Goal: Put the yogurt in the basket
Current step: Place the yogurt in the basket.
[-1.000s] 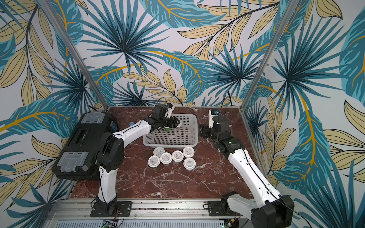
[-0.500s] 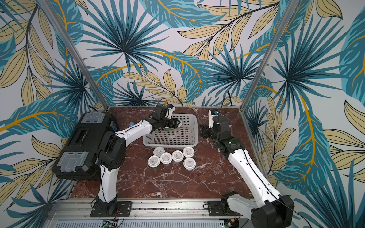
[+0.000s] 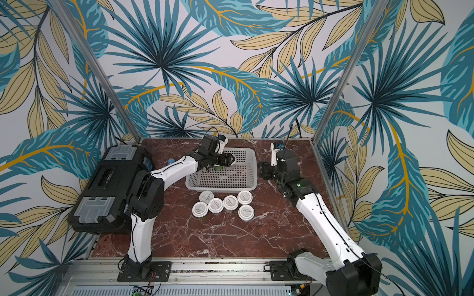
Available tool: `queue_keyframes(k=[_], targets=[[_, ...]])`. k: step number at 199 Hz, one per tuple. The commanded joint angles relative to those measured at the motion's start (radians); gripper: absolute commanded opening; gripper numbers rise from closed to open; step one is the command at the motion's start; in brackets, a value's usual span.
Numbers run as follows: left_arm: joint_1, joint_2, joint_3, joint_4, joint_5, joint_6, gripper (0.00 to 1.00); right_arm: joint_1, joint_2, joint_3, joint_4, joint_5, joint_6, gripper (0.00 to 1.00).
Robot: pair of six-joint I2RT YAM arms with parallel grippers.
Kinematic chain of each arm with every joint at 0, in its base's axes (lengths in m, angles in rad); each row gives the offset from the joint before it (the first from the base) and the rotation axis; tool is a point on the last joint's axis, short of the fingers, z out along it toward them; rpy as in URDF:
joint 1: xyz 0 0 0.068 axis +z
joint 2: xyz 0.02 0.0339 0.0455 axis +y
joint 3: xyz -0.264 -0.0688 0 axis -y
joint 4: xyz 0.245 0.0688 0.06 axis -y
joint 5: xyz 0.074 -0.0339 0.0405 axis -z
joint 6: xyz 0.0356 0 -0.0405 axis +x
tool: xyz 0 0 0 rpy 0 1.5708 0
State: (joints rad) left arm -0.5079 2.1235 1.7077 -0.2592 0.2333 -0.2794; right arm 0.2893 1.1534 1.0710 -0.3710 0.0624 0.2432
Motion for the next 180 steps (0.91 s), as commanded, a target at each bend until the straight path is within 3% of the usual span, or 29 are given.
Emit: queue_keyframes(k=[1, 102, 146, 180], targets=[[-0.006, 0.03, 0.076, 0.002, 0.015, 0.016, 0.71, -0.002, 0.002, -0.023, 0.014, -0.009, 0.005, 0.78], [-0.019, 0.031, 0.088, -0.012, -0.009, 0.034, 0.7, -0.003, 0.003, -0.023, 0.014, -0.01, 0.005, 0.78], [-0.019, -0.051, -0.009, 0.076, -0.061, 0.038, 0.7, -0.002, 0.011, -0.02, 0.011, -0.016, 0.002, 0.78], [-0.023, -0.195, -0.169, 0.219, -0.124, 0.048, 0.72, -0.002, 0.032, -0.003, -0.007, -0.039, -0.007, 0.79]])
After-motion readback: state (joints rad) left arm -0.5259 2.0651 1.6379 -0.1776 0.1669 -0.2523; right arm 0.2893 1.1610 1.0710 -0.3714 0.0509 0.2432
